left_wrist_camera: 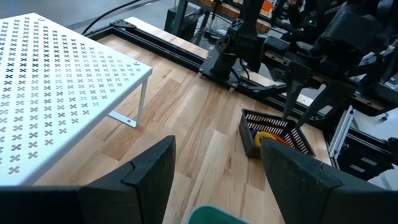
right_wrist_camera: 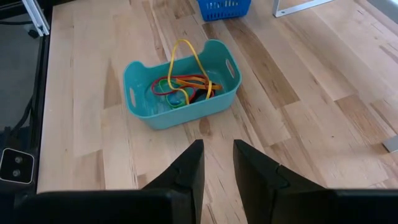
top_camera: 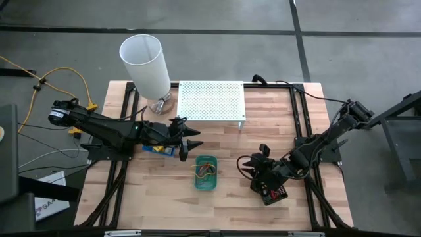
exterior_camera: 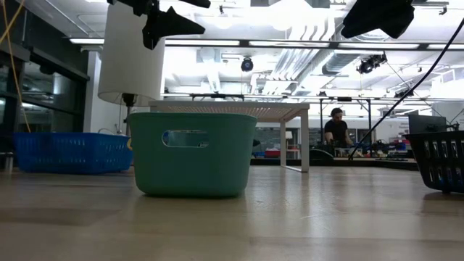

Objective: Pick & Place Office Desk Supplies
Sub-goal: Put the green bin with rubber bands on the shelf

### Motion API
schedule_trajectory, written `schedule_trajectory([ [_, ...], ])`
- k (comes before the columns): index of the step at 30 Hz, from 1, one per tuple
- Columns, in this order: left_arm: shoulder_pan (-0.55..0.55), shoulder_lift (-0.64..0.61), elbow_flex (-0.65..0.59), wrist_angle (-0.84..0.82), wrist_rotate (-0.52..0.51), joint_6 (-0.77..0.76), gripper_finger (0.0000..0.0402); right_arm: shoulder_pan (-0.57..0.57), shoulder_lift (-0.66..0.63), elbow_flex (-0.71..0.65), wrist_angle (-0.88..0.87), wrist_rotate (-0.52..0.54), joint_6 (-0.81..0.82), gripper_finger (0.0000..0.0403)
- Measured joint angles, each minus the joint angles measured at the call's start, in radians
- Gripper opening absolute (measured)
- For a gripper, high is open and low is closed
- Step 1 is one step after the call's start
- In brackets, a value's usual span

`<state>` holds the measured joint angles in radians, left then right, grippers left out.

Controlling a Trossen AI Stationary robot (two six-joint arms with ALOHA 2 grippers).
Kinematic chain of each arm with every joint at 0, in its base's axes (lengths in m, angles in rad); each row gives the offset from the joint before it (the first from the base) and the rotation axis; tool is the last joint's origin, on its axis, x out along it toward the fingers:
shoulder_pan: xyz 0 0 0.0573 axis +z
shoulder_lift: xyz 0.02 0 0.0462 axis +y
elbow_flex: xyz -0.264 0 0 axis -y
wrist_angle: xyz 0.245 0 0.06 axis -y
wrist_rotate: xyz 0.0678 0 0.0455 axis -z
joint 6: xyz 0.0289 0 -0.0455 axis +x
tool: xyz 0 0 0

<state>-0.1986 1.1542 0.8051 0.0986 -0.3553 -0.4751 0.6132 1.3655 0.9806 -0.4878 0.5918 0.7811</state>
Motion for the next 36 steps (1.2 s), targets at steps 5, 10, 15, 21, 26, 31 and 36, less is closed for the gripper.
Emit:
schedule_trajectory([
  [5,0.0,0.0,0.0,0.0,0.036,-0.001,0.023,0.0,0.0,0.0,0.0,0.0,0.0,0.0073],
  [10,0.0,0.0,0.0,0.0,0.053,-0.003,0.023,0.0,0.0,0.0,0.0,0.0,0.0,0.0073],
  [15,0.0,0.0,0.0,-0.007,0.053,-0.003,0.023,0.0,0.0,0.0,0.002,0.0,0.0,0.0073],
  [21,0.0,0.0,0.0,-0.008,0.053,-0.003,0.023,0.0,0.0,0.0,0.005,0.0,0.0,0.0073],
  [26,0.0,0.0,0.0,-0.004,0.053,0.005,0.023,0.0,0.0,0.0,0.007,0.0,0.0,0.0073],
  [31,0.0,0.0,0.0,-0.003,0.093,0.063,0.023,0.0,0.0,0.0,0.007,0.0,0.0,0.0073],
  [36,0.0,0.0,0.0,-0.019,0.114,0.079,0.023,0.0,0.0,0.0,0.007,0.0,0.0,0.0073],
])
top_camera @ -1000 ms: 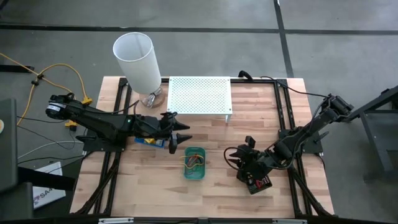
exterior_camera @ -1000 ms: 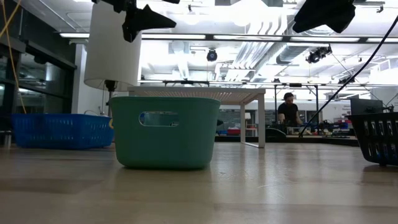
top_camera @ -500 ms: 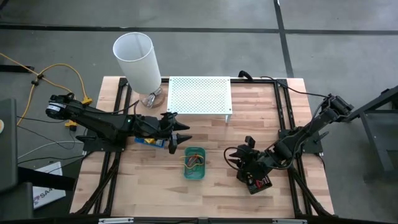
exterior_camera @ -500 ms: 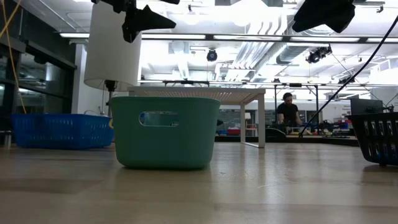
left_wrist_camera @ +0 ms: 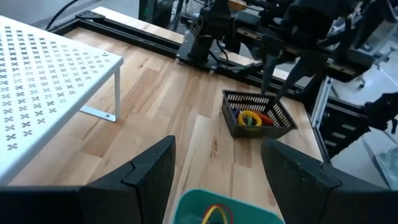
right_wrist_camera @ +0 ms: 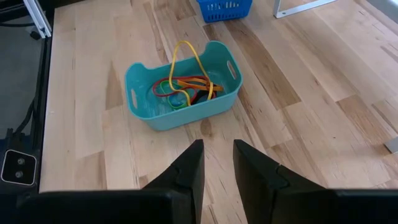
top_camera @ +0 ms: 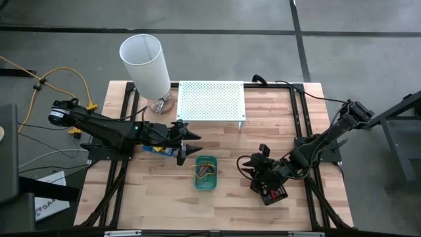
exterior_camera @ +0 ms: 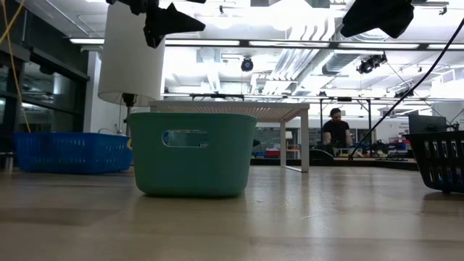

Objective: Pick & Place Office Desk Supplies
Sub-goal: Put the green bin with rubber bands on the shelf

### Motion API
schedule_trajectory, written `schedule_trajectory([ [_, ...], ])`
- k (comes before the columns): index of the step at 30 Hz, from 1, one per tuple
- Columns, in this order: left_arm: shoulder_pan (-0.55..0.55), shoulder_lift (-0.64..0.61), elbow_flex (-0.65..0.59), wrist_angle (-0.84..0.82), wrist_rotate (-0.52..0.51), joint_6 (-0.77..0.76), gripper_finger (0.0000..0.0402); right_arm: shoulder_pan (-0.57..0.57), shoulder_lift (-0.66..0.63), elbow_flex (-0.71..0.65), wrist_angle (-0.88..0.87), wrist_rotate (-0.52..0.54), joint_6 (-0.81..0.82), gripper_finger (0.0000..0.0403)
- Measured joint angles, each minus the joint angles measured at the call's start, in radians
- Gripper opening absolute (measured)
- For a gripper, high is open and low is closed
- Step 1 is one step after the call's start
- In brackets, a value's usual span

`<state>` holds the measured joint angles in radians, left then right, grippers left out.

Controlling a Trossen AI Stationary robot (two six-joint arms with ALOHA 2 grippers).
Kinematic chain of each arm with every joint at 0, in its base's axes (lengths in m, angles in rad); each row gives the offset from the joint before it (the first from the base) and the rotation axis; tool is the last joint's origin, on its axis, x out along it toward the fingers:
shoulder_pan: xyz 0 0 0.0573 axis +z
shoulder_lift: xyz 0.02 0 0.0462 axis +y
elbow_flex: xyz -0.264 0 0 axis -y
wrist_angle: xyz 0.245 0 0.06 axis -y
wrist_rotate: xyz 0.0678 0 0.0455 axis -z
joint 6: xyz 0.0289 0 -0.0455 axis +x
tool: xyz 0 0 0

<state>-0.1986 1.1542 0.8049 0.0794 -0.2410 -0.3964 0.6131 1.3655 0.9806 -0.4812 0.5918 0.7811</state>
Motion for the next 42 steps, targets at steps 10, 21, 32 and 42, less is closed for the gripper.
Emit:
schedule_trajectory([
  [10,0.0,0.007,0.095,-0.173,0.001,0.05,0.023,0.0,0.0,0.0,0.0,0.0,0.0,0.0073],
  [21,-0.042,0.104,0.282,-0.407,0.001,0.112,0.023,0.0,0.0,0.0,0.001,0.0,0.0,0.0073],
  [32,-0.084,0.222,0.371,-0.564,0.003,0.113,0.023,0.0,0.0,0.0,0.012,0.0,0.0,0.0073],
  [42,-0.157,0.37,0.501,-0.733,-0.018,0.084,0.023,0.0,0.0,0.0,0.056,0.0,0.0,0.0073],
])
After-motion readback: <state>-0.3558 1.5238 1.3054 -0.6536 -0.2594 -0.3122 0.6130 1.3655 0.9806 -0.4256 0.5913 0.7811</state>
